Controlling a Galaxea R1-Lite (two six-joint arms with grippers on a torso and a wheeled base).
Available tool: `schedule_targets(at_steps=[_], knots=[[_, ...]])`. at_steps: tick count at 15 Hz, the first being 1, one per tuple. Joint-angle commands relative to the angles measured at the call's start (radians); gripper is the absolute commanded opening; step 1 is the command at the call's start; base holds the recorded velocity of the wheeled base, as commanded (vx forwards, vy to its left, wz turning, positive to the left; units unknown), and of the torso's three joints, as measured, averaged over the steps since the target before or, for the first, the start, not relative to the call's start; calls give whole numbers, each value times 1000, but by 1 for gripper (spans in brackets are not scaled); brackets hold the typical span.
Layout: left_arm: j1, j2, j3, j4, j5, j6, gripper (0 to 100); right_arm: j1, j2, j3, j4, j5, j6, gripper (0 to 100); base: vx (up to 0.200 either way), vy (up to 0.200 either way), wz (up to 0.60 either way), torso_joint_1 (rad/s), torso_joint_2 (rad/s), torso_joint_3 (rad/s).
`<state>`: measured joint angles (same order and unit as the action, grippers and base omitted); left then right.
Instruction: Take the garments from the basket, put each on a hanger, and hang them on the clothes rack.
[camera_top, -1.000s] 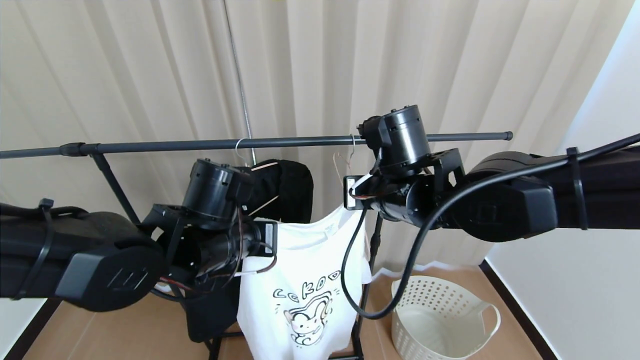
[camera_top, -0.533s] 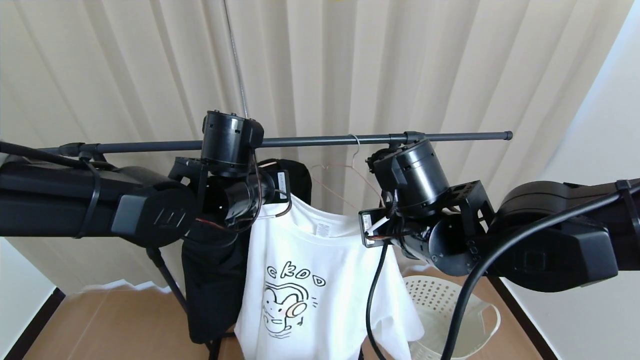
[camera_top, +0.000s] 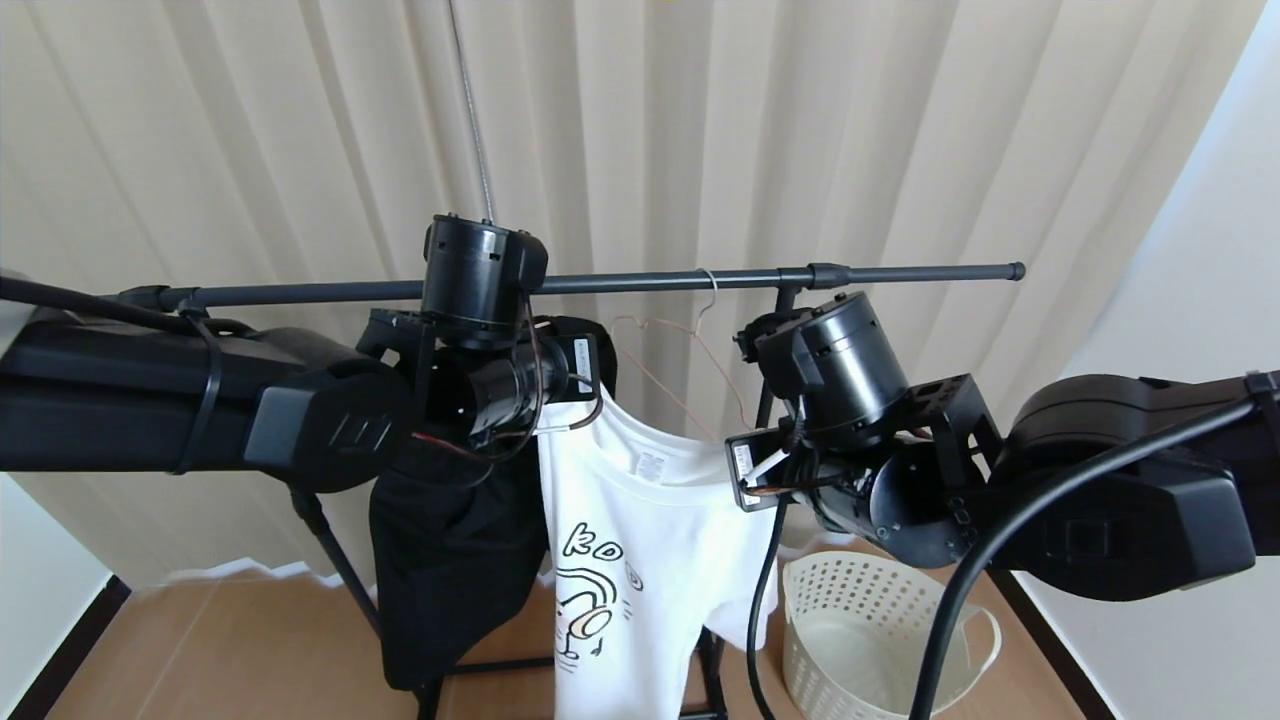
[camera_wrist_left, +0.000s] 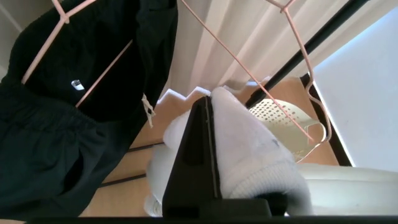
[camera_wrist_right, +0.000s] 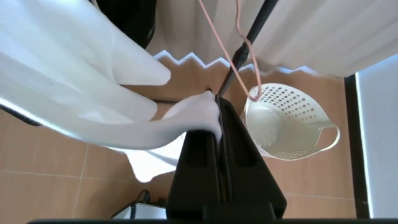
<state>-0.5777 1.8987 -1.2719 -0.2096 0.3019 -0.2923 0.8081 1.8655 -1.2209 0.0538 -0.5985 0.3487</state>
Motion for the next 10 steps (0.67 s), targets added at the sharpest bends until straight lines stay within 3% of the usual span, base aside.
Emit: schedule_targets(at_steps=[1, 2, 7, 10], knots=[[-1, -9, -3, -1, 0, 1, 0, 0, -3, 12, 0, 0, -2, 0, 0, 0, 0, 0, 0, 0], [-5, -9, -7, -1, 0, 1, 0, -1, -3, 24, 0, 0, -13, 100, 0, 0, 0, 0, 0, 0], [-28, 3, -92, 4, 0, 2, 0, -6, -19, 141, -35, 55, -129, 100, 0, 0, 0, 0, 0, 0], [-62, -1, -93, 7, 0, 4, 0, -15, -54, 317, -307, 255, -274, 100, 0, 0, 0, 0, 0, 0]])
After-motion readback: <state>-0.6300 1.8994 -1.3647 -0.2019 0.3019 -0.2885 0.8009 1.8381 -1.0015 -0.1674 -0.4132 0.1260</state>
